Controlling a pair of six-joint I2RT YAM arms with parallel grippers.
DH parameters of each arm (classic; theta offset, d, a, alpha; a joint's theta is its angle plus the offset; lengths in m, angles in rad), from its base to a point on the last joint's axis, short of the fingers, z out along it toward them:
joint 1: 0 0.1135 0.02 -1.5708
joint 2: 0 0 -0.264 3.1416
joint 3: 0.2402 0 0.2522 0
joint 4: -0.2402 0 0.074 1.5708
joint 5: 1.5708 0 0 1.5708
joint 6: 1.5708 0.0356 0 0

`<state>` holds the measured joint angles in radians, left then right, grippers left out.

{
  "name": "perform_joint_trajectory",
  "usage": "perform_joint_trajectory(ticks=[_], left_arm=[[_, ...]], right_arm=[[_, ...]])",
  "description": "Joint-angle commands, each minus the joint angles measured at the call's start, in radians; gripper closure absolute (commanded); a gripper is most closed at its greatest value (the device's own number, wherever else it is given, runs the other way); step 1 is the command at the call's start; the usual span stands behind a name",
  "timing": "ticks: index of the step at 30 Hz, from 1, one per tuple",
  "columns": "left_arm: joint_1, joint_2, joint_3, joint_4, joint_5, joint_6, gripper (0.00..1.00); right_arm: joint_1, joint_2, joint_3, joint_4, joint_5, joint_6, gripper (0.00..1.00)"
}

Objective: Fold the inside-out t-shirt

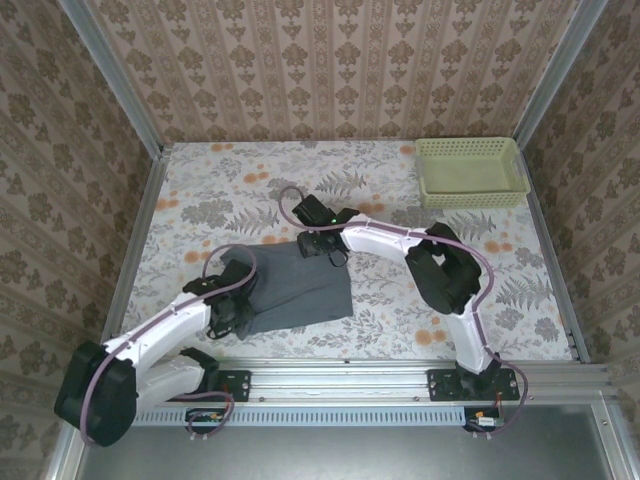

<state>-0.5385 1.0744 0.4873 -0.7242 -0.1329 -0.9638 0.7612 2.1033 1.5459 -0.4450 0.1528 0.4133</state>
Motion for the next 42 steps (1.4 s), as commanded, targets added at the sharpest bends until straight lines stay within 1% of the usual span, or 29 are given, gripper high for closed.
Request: perform_joint_trajectory(ticks=[1, 3, 5, 8, 9, 12, 14, 17, 19, 22, 23, 25, 27, 28, 31, 33, 35, 36, 38, 39, 41, 42], left_arm=[[0.035, 0.063, 0.017, 0.063, -0.023, 0.073, 0.99], [0.054, 0.102, 0.051, 0.098, -0.010, 0.103, 0.99], [0.063, 0.158, 0.096, 0.127, -0.021, 0.128, 0.98], [0.077, 0.272, 0.182, 0.157, -0.030, 0.183, 0.99], [0.111, 0.313, 0.214, 0.168, -0.030, 0.207, 0.99], [0.130, 0.427, 0.326, 0.177, -0.028, 0.263, 0.99], [0.132, 0.495, 0.411, 0.165, -0.037, 0.302, 0.97], [0.130, 0.595, 0.575, 0.106, -0.063, 0.369, 0.86], [0.129, 0.630, 0.669, 0.054, -0.087, 0.401, 0.76], [0.121, 0.602, 0.742, -0.004, -0.132, 0.418, 0.58], [0.115, 0.569, 0.739, -0.017, -0.146, 0.414, 0.51], [0.102, 0.483, 0.694, -0.021, -0.153, 0.383, 0.39], [0.091, 0.381, 0.608, -0.003, -0.139, 0.339, 0.35], [0.053, 0.326, 0.558, 0.007, -0.127, 0.306, 0.34], [0.003, 0.199, 0.422, 0.032, -0.089, 0.200, 0.31], [-0.027, 0.134, 0.338, 0.065, -0.055, 0.137, 0.30], [-0.044, 0.093, 0.261, 0.116, -0.020, 0.097, 0.30], [-0.046, 0.084, 0.227, 0.158, 0.004, 0.093, 0.29], [-0.037, 0.090, 0.188, 0.209, 0.029, 0.085, 0.28], [-0.028, 0.101, 0.175, 0.249, 0.059, 0.096, 0.29], [-0.015, 0.130, 0.157, 0.307, 0.089, 0.102, 0.31], [-0.009, 0.146, 0.153, 0.337, 0.104, 0.108, 0.34]], right_arm=[[-0.039, -0.038, -0.083, -0.050, 0.053, 0.030, 0.50], [-0.057, -0.084, -0.164, -0.051, 0.083, 0.070, 0.52], [-0.070, -0.133, -0.248, -0.064, 0.113, 0.123, 0.53], [-0.083, -0.234, -0.395, -0.069, 0.129, 0.238, 0.55], [-0.085, -0.271, -0.453, -0.061, 0.126, 0.279, 0.55], [-0.083, -0.385, -0.617, -0.014, 0.082, 0.386, 0.55], [-0.075, -0.457, -0.710, 0.013, 0.045, 0.448, 0.55], [-0.012, -0.590, -0.785, 0.037, 0.028, 0.492, 0.55], [0.026, -0.656, -0.767, 0.013, 0.042, 0.474, 0.53], [0.025, -0.704, -0.686, -0.057, 0.087, 0.393, 0.48], [0.012, -0.704, -0.658, -0.056, 0.099, 0.350, 0.47], [-0.031, -0.703, -0.607, -0.031, 0.073, 0.251, 0.44], [-0.079, -0.652, -0.547, -0.004, 0.037, 0.170, 0.43], [-0.101, -0.615, -0.509, 0.009, 0.003, 0.130, 0.43], [-0.144, -0.485, -0.393, 0.042, -0.071, 0.028, 0.39], [-0.164, -0.397, -0.307, 0.038, -0.115, -0.027, 0.37], [-0.176, -0.307, -0.217, 0.015, -0.133, -0.078, 0.35], [-0.180, -0.263, -0.179, 0.011, -0.136, -0.106, 0.33], [-0.190, -0.182, -0.110, -0.005, -0.154, -0.147, 0.33], [-0.192, -0.144, -0.076, -0.015, -0.154, -0.168, 0.33], [-0.194, -0.084, -0.028, -0.028, -0.151, -0.203, 0.33], [-0.194, -0.054, 0.002, -0.039, -0.151, -0.222, 0.33]])
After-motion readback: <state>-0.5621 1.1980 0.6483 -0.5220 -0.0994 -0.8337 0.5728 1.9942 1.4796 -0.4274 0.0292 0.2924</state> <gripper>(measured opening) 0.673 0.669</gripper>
